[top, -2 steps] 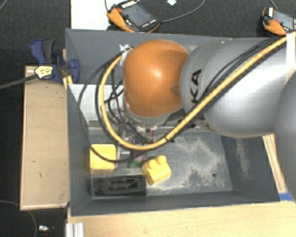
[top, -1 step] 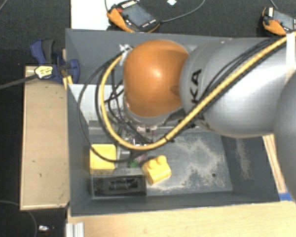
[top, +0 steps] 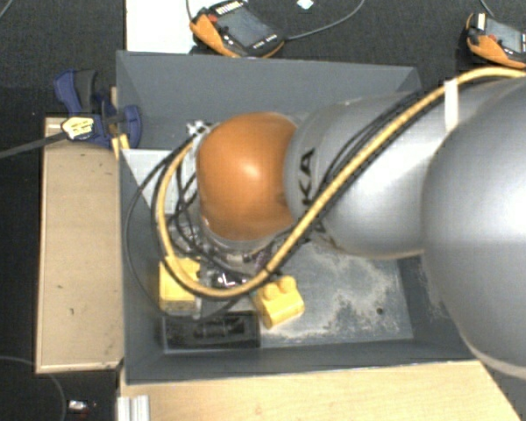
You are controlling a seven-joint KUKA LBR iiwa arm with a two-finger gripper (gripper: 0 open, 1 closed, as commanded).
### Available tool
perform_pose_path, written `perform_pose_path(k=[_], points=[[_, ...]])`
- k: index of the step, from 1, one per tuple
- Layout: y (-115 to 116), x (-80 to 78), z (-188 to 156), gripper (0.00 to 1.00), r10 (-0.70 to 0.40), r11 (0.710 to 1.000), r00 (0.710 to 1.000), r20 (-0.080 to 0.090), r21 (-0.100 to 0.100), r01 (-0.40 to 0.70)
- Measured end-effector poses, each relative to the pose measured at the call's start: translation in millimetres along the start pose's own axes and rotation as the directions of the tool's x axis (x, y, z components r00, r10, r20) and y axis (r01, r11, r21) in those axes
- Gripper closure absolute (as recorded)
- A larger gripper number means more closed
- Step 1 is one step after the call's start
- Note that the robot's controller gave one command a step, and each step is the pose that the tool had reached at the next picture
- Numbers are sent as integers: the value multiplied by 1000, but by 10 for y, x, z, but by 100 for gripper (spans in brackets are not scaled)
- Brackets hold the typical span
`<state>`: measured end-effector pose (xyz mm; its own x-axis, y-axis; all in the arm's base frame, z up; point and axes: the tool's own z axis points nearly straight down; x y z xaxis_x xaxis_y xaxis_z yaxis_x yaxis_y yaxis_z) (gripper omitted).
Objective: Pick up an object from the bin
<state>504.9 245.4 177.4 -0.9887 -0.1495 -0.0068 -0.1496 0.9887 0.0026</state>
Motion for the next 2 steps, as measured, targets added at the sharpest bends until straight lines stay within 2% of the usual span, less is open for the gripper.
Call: perform_pose_path(k=[1,2], points=[[-65,153,41,0,109,994,994,-4,1,-109],[-86,102,112,0,58,998,998,3,-2,-58]])
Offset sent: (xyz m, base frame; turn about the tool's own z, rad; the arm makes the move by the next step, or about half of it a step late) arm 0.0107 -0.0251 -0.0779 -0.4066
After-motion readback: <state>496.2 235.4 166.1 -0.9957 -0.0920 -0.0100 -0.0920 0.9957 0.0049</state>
